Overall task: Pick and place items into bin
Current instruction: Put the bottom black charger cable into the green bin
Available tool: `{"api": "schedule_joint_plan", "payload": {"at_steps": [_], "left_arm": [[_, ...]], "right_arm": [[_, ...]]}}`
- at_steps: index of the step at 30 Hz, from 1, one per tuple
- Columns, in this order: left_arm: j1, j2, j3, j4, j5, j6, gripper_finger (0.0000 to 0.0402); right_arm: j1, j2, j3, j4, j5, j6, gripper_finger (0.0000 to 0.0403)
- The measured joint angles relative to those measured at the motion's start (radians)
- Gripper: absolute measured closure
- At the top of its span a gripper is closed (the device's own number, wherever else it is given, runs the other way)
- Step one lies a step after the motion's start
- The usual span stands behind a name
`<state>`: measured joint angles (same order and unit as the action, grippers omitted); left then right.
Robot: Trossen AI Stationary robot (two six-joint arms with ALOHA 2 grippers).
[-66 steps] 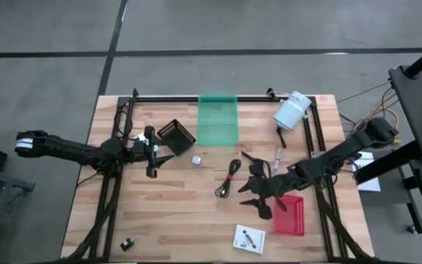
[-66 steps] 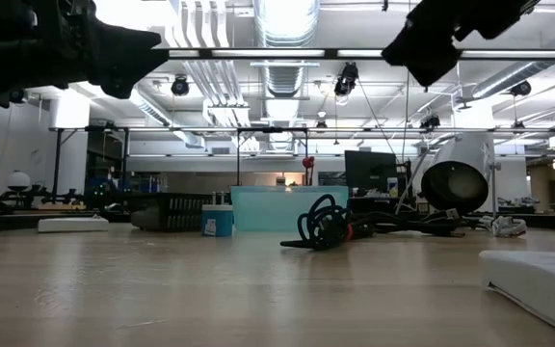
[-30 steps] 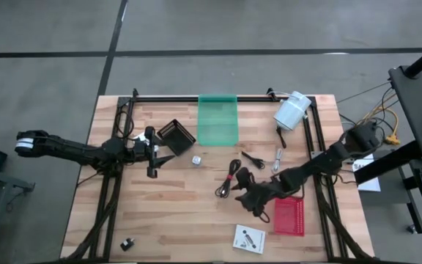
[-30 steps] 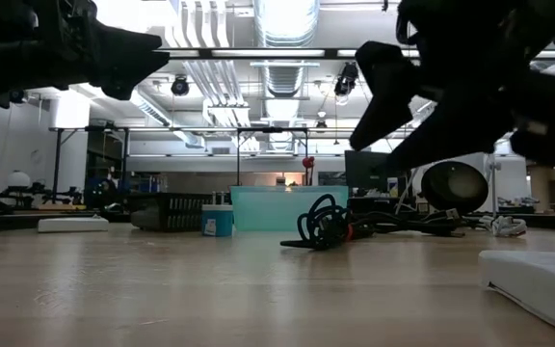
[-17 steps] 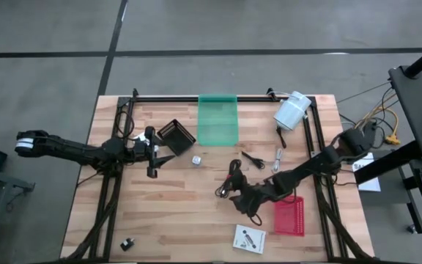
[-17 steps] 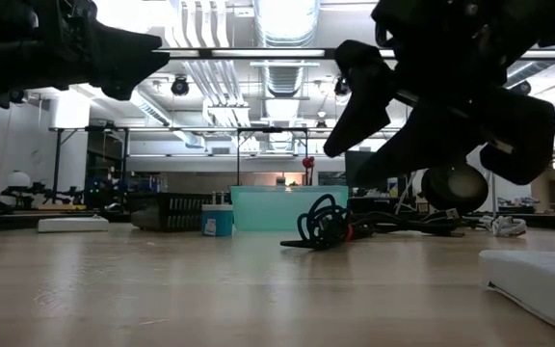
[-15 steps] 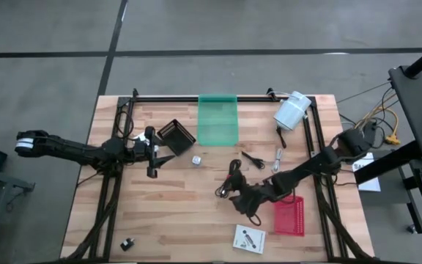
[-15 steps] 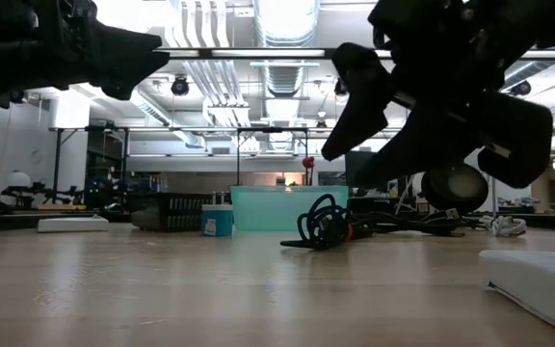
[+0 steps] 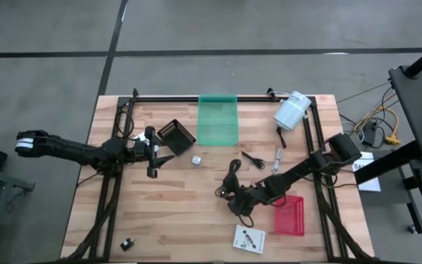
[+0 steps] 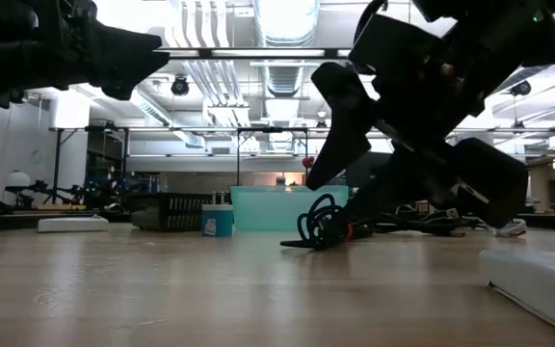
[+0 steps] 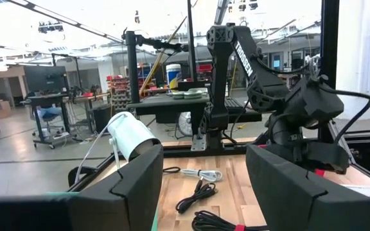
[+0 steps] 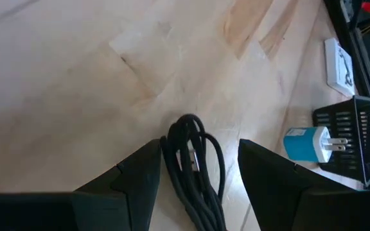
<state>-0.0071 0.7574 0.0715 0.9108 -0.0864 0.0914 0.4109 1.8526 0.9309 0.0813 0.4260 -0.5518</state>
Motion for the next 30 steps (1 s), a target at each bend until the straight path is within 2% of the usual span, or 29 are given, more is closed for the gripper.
{"api": "schedule_joint_plan", "payload": {"at_steps": [15,21,30], "left_arm": [[0.000,0.001,0.000,0.000,0.000,0.000,0.0194],[0.000,0.001,0.000,0.000,0.000,0.000,0.0194],[0.000,0.001,0.000,0.001,0.000,0.000,0.0194]], "right_arm": [[-0.023,0.002,-0.002,-0.004,-0.013,-0.001,0.0209],[-0.029,0.003,-0.002,-0.005,-0.093,0.000,0.0209],[-0.040,0.012,-0.003,-0.003,-0.087,0.002,0.0209]]}}
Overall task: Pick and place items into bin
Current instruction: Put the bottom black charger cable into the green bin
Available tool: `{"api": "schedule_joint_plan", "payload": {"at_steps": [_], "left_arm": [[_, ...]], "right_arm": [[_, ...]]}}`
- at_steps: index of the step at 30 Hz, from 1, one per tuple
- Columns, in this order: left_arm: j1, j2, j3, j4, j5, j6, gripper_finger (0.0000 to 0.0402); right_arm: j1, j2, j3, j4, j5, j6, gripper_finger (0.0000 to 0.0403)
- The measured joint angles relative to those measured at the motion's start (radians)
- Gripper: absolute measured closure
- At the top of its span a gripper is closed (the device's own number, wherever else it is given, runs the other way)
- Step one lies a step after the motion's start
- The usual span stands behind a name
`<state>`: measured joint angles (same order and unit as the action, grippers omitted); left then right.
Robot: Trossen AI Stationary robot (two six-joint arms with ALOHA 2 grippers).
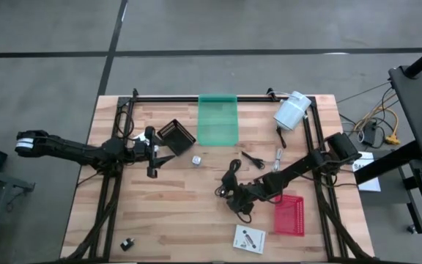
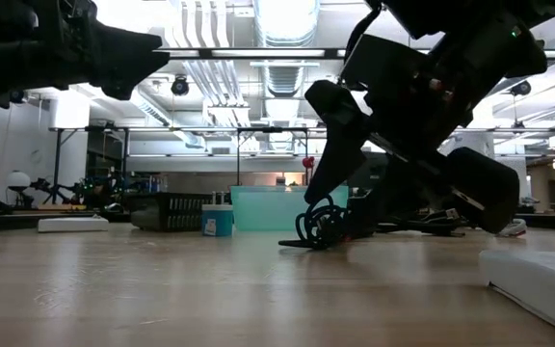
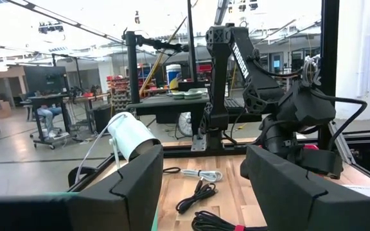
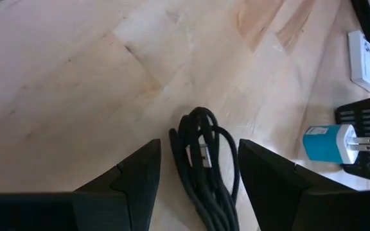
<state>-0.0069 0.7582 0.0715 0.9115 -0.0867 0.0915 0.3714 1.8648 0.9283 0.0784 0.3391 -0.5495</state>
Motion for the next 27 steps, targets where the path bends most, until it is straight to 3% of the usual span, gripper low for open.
{"api": "schedule_joint_plan", "payload": {"at_steps": [20,27], "left_arm": [[0.000,0.000,0.000,-0.001,0.000,0.000,0.0194],[0.000,0.000,0.000,0.000,0.000,0.002,0.0194]], "right_arm": [[-0.006,0.000,0.000,0.000,-0.004,0.000,0.0209],[-0.006,0.000,0.000,0.000,-0.007,0.000,0.0238]]}}
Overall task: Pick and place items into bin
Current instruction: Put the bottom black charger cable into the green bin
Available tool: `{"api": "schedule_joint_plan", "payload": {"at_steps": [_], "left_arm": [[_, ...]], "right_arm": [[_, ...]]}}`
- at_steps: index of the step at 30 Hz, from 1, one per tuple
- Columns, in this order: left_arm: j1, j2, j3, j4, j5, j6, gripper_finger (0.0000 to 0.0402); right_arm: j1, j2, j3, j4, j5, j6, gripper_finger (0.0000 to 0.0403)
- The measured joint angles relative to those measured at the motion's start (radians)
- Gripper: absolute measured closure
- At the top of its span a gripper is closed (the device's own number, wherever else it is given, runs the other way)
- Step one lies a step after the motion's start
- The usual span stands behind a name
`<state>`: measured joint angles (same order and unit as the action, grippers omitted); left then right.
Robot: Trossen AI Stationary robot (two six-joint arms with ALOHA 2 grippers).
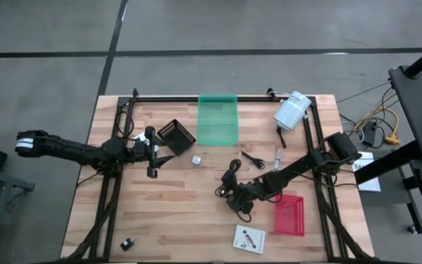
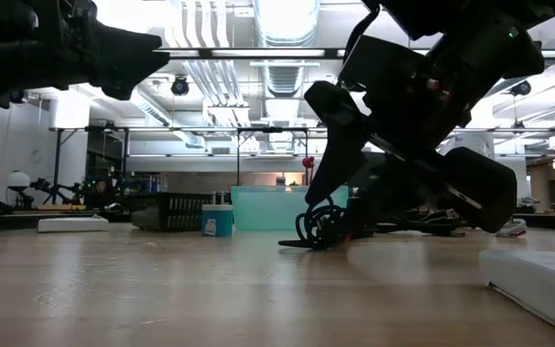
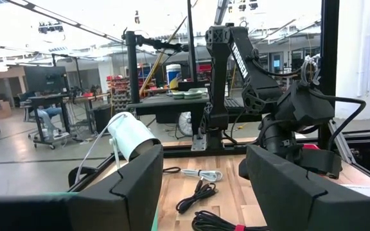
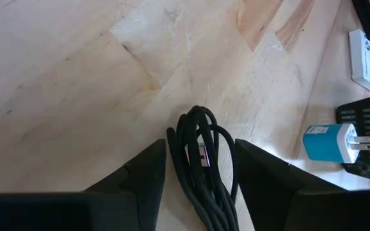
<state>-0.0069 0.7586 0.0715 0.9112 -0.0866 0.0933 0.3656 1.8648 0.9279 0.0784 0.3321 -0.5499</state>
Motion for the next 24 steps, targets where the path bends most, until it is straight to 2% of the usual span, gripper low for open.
{"api": "schedule_joint_plan", "payload": {"at_steps": [17,24], "left_arm": [[0.000,0.000,0.000,0.000,0.000,0.000,0.0194],[0.000,0.000,0.000,0.000,0.000,0.001,0.0194]], "right_arm": [[0.000,0.000,0.000,0.000,0.000,0.000,0.0357],[0.000,0.000,0.000,0.000,0.001,0.000,0.0388]]}}
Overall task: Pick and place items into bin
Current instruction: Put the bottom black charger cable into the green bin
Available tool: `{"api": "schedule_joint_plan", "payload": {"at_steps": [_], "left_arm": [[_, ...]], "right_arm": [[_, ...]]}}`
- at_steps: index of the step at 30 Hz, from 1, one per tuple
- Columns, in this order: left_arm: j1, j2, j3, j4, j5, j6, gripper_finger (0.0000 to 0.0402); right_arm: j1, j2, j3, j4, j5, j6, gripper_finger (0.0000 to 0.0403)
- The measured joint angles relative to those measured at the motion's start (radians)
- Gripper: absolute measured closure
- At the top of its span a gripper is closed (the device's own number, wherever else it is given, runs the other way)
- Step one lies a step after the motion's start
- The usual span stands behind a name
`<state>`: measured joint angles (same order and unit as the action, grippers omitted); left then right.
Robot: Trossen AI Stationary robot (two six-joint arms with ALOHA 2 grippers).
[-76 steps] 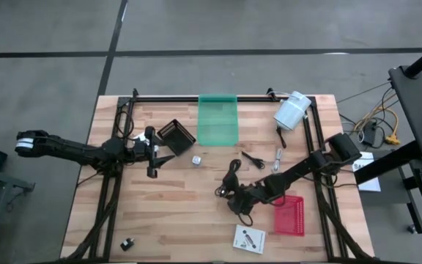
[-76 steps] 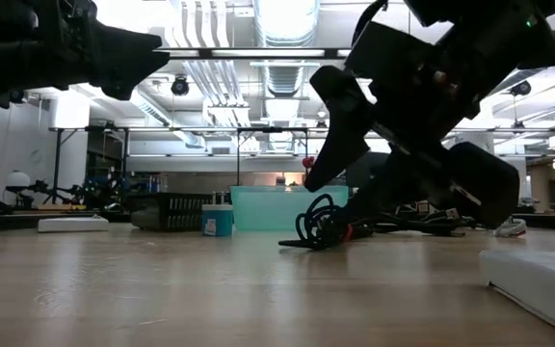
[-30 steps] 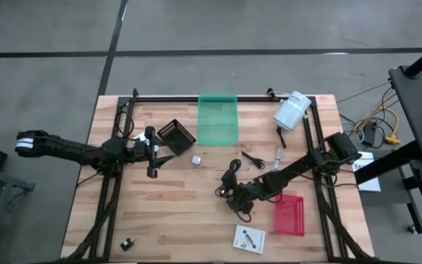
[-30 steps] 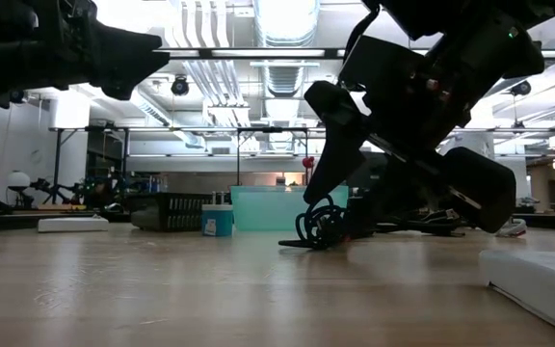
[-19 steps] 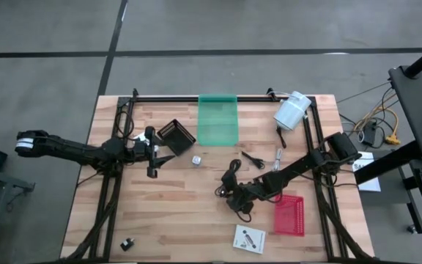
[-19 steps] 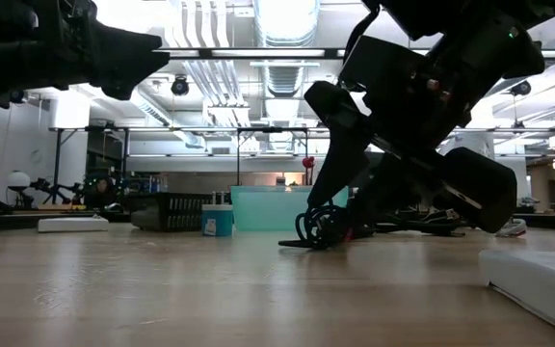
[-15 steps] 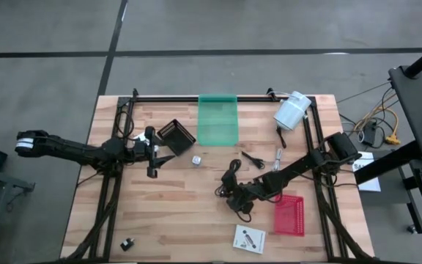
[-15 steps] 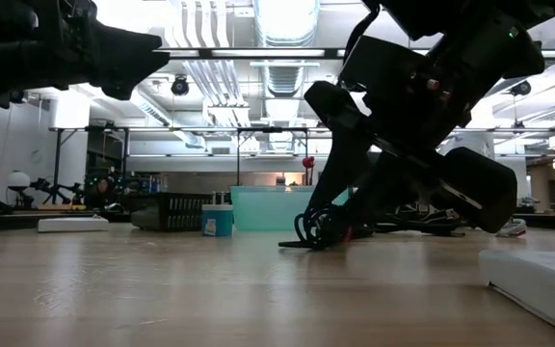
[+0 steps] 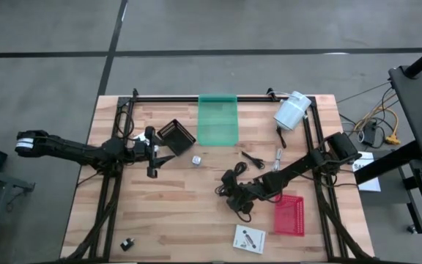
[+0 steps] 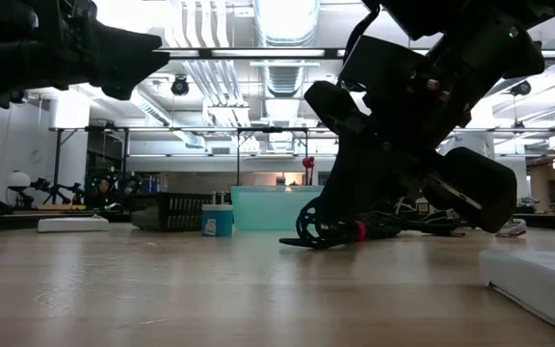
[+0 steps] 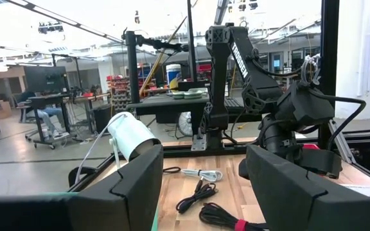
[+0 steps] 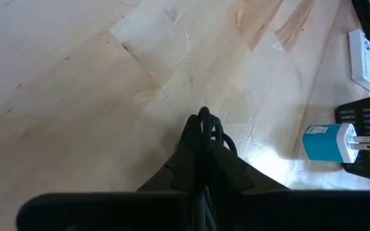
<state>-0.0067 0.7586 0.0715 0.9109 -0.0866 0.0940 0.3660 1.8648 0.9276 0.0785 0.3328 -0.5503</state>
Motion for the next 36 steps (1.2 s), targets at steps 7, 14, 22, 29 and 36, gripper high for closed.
{"api": "schedule_joint_plan", "payload": {"at_steps": [7,14,22,29,36], "left_arm": [[0.000,0.000,0.000,0.000,0.000,0.000,0.0194],[0.000,0.000,0.000,0.000,0.000,0.000,0.0194],[0.000,0.000,0.000,0.000,0.000,0.000,0.0194],[0.000,0.000,0.000,0.000,0.000,0.000,0.0194],[0.000,0.000,0.000,0.001,0.000,0.000,0.0194]], "right_arm": [[0.000,-0.004,0.000,0.004,0.010,0.000,0.0388],[0.000,-0.009,0.019,0.007,0.015,0.000,0.0389],[0.000,-0.011,0.062,0.003,0.067,0.001,0.0389],[0.002,-0.011,0.089,-0.001,0.169,0.081,0.0390],[0.002,-0.011,0.114,0.014,0.322,0.182,0.0390]]}}
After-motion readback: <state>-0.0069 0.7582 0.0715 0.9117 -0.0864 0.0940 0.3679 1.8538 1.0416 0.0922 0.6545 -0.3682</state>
